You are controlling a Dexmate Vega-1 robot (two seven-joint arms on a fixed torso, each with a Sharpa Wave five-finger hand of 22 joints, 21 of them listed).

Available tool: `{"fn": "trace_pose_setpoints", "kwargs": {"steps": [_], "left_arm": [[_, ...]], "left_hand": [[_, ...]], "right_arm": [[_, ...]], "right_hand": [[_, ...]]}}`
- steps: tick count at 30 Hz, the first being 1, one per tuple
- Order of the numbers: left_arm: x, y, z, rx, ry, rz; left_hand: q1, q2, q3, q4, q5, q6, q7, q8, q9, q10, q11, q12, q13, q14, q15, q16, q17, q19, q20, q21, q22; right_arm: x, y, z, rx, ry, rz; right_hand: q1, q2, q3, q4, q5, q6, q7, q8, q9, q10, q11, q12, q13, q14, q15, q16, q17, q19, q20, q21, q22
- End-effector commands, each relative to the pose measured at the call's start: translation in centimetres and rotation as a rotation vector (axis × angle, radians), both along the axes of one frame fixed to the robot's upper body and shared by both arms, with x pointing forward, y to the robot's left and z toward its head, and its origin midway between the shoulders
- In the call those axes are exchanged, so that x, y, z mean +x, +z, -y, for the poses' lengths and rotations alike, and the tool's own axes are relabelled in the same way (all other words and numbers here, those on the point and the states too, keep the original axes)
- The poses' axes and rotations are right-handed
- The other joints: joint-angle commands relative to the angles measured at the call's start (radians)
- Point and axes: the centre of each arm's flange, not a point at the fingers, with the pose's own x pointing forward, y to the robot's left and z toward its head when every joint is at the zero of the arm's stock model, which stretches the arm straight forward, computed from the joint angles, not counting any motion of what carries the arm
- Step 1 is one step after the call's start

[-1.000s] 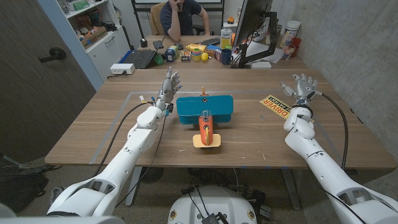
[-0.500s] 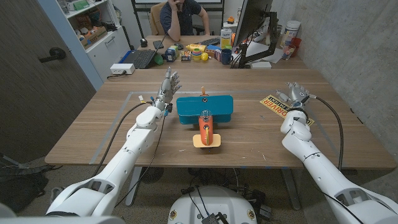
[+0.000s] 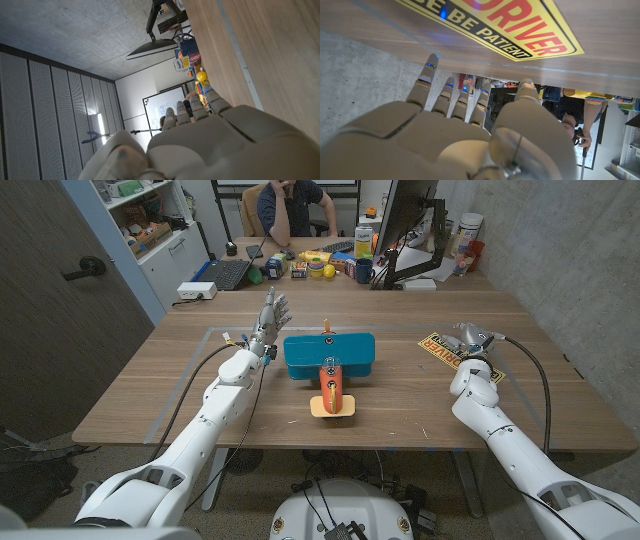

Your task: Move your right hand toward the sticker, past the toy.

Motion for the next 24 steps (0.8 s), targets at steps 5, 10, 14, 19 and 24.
{"fn": "trace_pose_setpoints", "kwargs": {"steps": [5,10,14,19,24], "left_arm": [[0.01,-0.02,0.16,-0.003,0.004,0.001],[0.00,-0.09,0.21,-0.003,0.004,0.000],[-0.02,-0.09,0.26,-0.002,0.003,0.000],[-0.04,-0.08,0.31,-0.002,0.002,0.001],[-0.06,-0.03,0.34,0.002,0.002,0.002]], "left_hand": [[0.004,0.064,-0.007,-0.002,0.007,-0.006,-0.011,0.005,0.005,0.001,0.002,0.005,0.003,0.001,0.000,0.001,0.004,0.008,0.004,-0.004,0.002],[0.004,0.064,-0.007,-0.002,0.007,-0.006,-0.011,0.005,0.005,0.000,0.002,0.005,0.003,0.000,0.000,0.001,0.004,0.007,0.004,-0.004,0.002],[0.005,0.064,-0.008,-0.002,0.007,-0.006,-0.009,0.005,0.005,0.000,0.003,0.005,0.003,0.000,0.001,0.001,0.004,0.006,0.005,-0.005,0.002],[0.005,0.064,-0.009,-0.002,0.007,-0.007,-0.010,0.005,0.005,0.000,0.002,0.005,0.003,0.000,0.000,0.001,0.004,0.007,0.005,-0.005,0.002],[0.005,0.064,-0.009,-0.002,0.007,-0.007,-0.009,0.005,0.005,0.001,0.003,0.006,0.003,0.001,0.000,0.001,0.004,0.007,0.005,-0.005,0.002]], "right_arm": [[0.43,-0.09,0.62,0.020,0.013,-0.081],[0.41,-0.08,0.65,0.015,0.016,-0.078],[0.35,-0.07,0.66,0.022,0.019,-0.071],[0.27,-0.05,0.69,0.019,0.018,-0.060],[0.19,0.01,0.67,0.021,0.011,-0.053]], "right_hand": [[0.046,-0.006,0.001,-0.013,-0.019,0.101,0.038,0.015,0.004,0.080,0.000,0.008,0.002,0.090,-0.012,0.000,0.000,0.128,-0.002,0.004,-0.002],[0.054,-0.005,0.002,-0.014,-0.023,0.098,0.035,0.009,0.004,0.085,-0.001,0.006,0.002,0.104,-0.016,0.000,0.000,0.139,0.001,-0.002,-0.004],[0.057,-0.005,0.003,-0.014,-0.024,0.095,0.033,0.006,0.005,0.083,-0.001,0.003,0.002,0.108,-0.014,-0.001,0.000,0.142,0.001,-0.006,-0.004],[0.059,-0.005,0.003,-0.014,-0.026,0.098,0.035,0.005,0.005,0.086,-0.001,0.003,0.003,0.115,-0.013,-0.001,0.000,0.147,0.001,-0.009,-0.004],[0.061,-0.006,0.002,-0.012,-0.028,0.102,0.037,0.004,0.005,0.091,-0.001,0.002,0.003,0.127,-0.013,0.000,0.000,0.166,-0.005,-0.009,-0.004]]}}
